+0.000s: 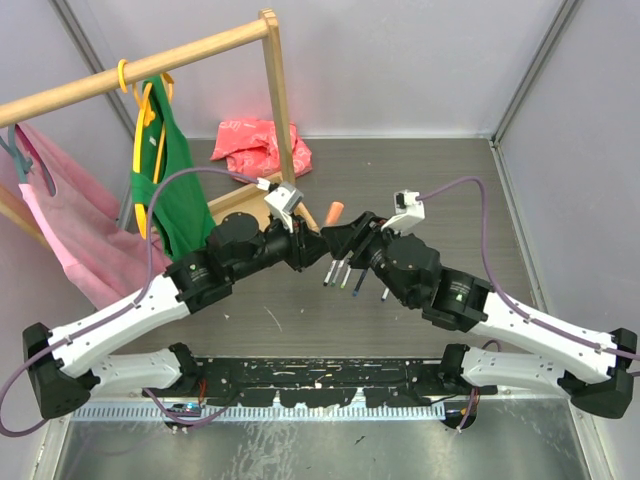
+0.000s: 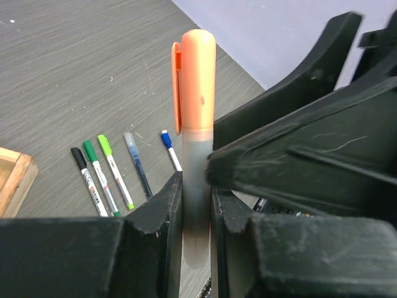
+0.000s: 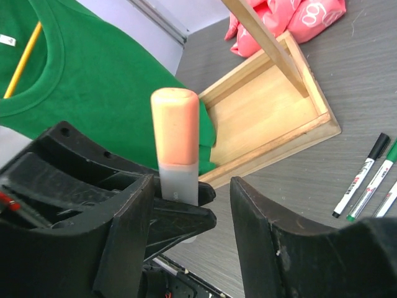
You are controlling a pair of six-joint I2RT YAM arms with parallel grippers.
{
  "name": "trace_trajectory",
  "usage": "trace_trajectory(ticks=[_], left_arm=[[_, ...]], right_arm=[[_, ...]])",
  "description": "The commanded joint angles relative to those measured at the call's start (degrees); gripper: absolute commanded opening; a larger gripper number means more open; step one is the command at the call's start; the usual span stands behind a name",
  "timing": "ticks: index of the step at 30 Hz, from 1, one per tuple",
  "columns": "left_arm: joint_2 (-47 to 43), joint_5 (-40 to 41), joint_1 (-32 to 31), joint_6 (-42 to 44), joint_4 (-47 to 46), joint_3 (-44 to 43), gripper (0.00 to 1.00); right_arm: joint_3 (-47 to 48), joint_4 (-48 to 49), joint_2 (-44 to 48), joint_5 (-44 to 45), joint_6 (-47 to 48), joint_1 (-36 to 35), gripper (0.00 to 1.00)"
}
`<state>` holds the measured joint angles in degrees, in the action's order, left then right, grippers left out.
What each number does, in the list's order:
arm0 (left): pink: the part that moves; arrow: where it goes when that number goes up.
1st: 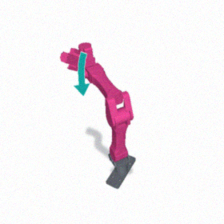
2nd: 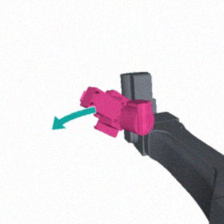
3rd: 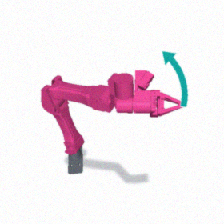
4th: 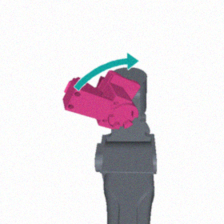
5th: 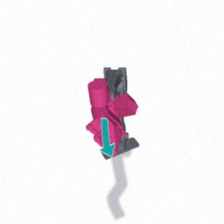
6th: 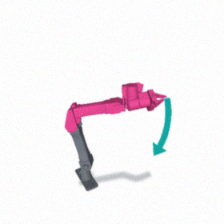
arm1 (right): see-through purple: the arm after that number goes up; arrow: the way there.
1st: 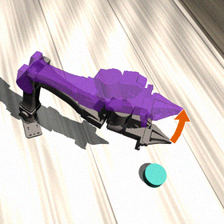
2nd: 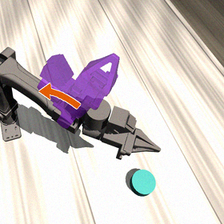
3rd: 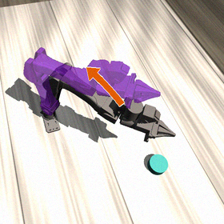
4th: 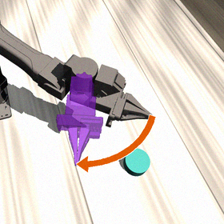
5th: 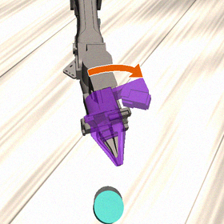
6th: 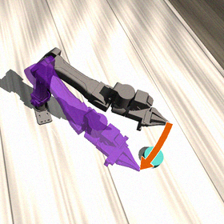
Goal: Insert the pens into the pen caps
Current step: Place the pen at the center of the board.
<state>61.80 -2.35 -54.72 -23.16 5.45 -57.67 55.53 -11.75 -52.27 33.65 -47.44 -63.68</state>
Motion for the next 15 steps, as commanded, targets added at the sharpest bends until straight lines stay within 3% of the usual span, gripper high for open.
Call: trace_trajectory(ticks=[1,15], left_arm=[[-2.2,-0.3,0.2,0.0,-5.2,0.8,0.00],[-3.3,-1.0,0.1,-0.3,-6.8,2.5,0.00]], right_arm=[[2.6,3.4,-1.5,-3.4,-3.0,1.0,0.57],[1.6,6.4,-2.4,-6.2,-4.2,2.6,0.45]])
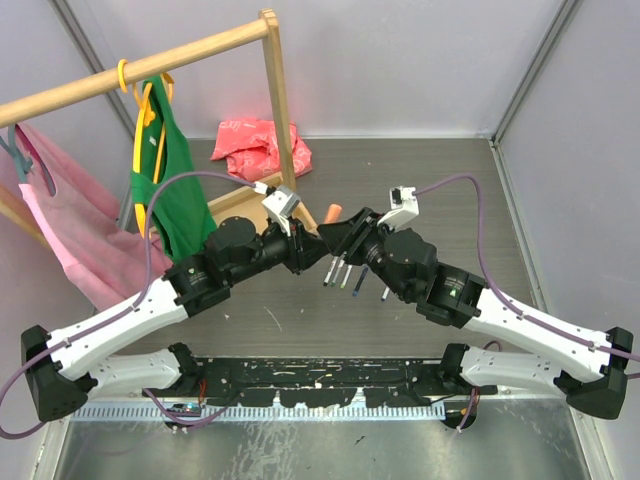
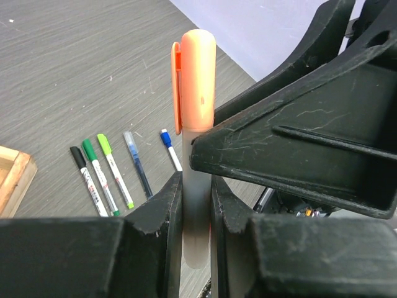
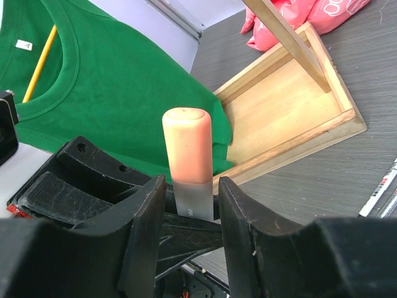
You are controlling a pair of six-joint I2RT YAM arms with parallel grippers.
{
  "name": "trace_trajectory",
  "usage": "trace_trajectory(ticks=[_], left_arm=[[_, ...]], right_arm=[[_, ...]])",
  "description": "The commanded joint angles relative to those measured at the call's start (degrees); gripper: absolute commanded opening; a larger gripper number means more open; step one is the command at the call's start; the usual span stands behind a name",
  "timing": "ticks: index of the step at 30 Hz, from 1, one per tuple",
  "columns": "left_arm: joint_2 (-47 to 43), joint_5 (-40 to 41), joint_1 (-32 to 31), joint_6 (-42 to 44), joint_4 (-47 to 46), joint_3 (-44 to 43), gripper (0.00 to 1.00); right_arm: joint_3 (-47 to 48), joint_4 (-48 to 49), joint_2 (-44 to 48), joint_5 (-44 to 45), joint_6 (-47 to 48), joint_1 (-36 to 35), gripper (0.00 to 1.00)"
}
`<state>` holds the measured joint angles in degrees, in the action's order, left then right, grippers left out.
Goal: Insert the pens into the pen caps
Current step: Place the pen at the center of the board.
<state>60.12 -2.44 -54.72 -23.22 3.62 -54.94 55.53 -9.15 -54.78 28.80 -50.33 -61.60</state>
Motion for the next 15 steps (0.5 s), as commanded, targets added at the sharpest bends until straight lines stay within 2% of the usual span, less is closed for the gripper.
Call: trace_trajectory(ticks=[1,7,15], left_arm=[[-1.6,-1.0,0.2,-0.2,-5.0,-0.3,0.00],[-1.2,-0.6,0.2,-0.2,-5.6,-0.4,0.00],[-0.8,-0.3,0.2,0.2,-5.9,-0.9,0.00]], right_arm=[[1.6,3.7,0.1,-1.6,-1.6,0.6,0.45],[0.5,4.7,0.3,-3.3,-2.5,1.1,0.41],[-0.1,4.8,0.4,-4.3,-2.3,1.8,0.20]])
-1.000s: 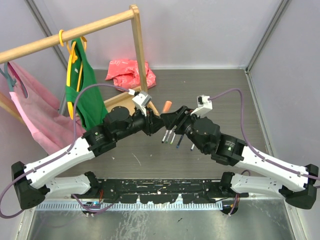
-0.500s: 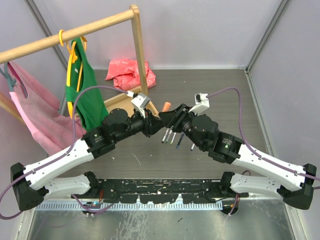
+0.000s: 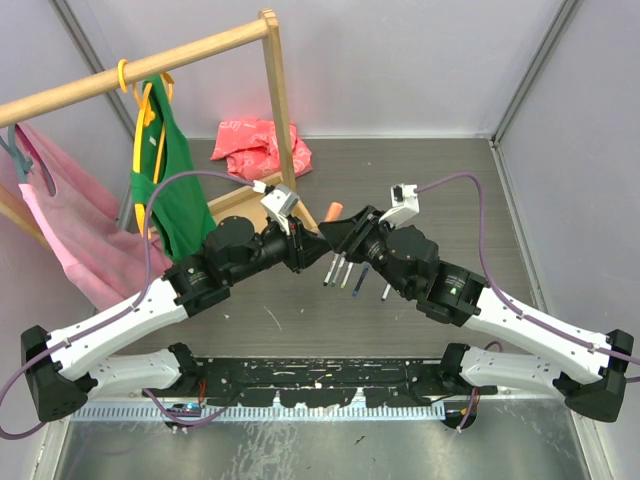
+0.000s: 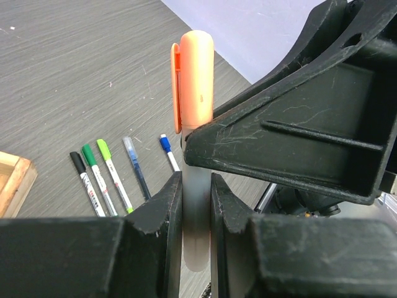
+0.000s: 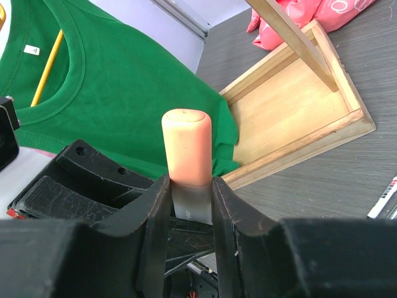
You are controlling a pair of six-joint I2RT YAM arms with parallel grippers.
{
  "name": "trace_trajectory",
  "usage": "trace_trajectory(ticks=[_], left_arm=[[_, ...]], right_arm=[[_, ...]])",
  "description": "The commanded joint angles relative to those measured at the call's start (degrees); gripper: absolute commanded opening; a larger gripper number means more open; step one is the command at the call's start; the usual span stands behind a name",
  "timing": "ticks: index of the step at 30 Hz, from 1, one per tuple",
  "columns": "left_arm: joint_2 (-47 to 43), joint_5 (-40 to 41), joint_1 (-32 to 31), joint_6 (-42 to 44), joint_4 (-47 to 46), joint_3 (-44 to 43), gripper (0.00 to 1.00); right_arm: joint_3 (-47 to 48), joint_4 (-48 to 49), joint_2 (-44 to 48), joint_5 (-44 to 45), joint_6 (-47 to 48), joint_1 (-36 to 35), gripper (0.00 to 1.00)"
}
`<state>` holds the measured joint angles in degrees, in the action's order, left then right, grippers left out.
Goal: Insert the pens into the pen caps
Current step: Place the pen at the center of the board.
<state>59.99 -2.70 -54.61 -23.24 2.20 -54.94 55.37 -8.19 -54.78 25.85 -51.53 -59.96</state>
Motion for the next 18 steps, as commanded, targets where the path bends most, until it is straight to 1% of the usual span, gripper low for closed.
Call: trace_trajectory(ticks=[1,4,7,12,14,18], left_arm=[[-0.6,0.0,0.0,0.3,-4.5,-0.9,0.02],[-0.8,0.0,0.1,0.4,-4.6,-0.7,0.11],[-1.3,0.0,0.1,0.4,-4.6,-0.2,0.24],[-4.2,2.8,0.0,1.0,-3.2,1.5,0.41],[-5.3,4.3,0.1,1.9,-1.5,1.9,0.44],[-6.8,5.9,0.1,3.6,3.4,1.7,0.46]], right_arm=[[-0.1,3.8,0.5,-1.3,-1.0,0.3,0.17],[-0.2,3.8,0.6,-1.1,-0.5,0.4,0.07],[-0.3,3.9,0.7,-0.7,-0.2,0.7,0.02],[-1.1,3.3,0.5,0.3,-0.5,2.2,0.01],[-1.2,3.1,0.5,0.1,-0.6,3.6,0.01],[-1.9,2.2,1.0,1.4,0.1,5.7,0.01]])
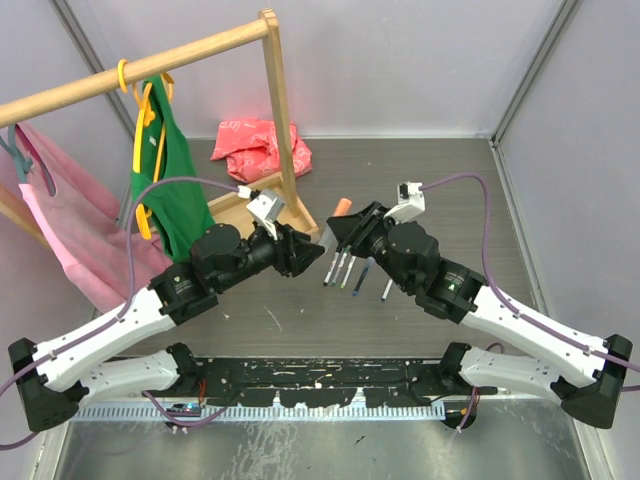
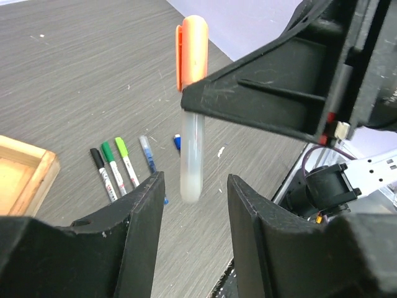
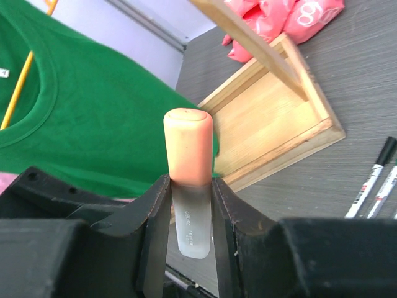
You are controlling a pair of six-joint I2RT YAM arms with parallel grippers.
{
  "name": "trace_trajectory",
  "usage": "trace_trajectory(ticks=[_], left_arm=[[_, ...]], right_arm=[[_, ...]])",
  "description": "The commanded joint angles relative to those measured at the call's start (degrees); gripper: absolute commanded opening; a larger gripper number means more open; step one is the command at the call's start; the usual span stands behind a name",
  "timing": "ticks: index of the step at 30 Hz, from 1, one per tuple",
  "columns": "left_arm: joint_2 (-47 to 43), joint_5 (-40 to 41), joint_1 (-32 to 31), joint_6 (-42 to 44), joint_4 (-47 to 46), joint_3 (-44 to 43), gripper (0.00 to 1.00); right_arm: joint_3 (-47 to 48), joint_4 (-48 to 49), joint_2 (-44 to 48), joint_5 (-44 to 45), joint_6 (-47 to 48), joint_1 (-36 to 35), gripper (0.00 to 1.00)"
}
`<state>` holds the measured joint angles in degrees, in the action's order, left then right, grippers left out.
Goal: Insert the pens into the pen caps
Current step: Place the pen at the center of the board.
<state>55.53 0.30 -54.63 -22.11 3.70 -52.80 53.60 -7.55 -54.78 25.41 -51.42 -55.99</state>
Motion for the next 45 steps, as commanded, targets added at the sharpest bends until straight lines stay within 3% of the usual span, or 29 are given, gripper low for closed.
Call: trace_trajectory(ticks=[1,12,27,45], left_arm=[[-2.8,3.4,0.1,2.7,2.9,-0.4,0.47],[-6.0,9.7,0.1,0.4,5.8,2.1,0.47],[-7.7,10.0,0.1,-1.2,6.0,3.0,0.47],[-8.5,11.4,0.1,-1.0,6.4,2.8,0.47]], right_arm=[[0.0,0.6,0.8,2.5,0.2,2.1,0.01],[8.1,-24.0,-8.3,13.6,-4.9,4.6,0.01],[-5.8,-20.2,-11.3,6.8,-4.1,15.5,0.00],[-10.0,-16.7,-20.9,-0.6,-5.8,19.3,0.00]])
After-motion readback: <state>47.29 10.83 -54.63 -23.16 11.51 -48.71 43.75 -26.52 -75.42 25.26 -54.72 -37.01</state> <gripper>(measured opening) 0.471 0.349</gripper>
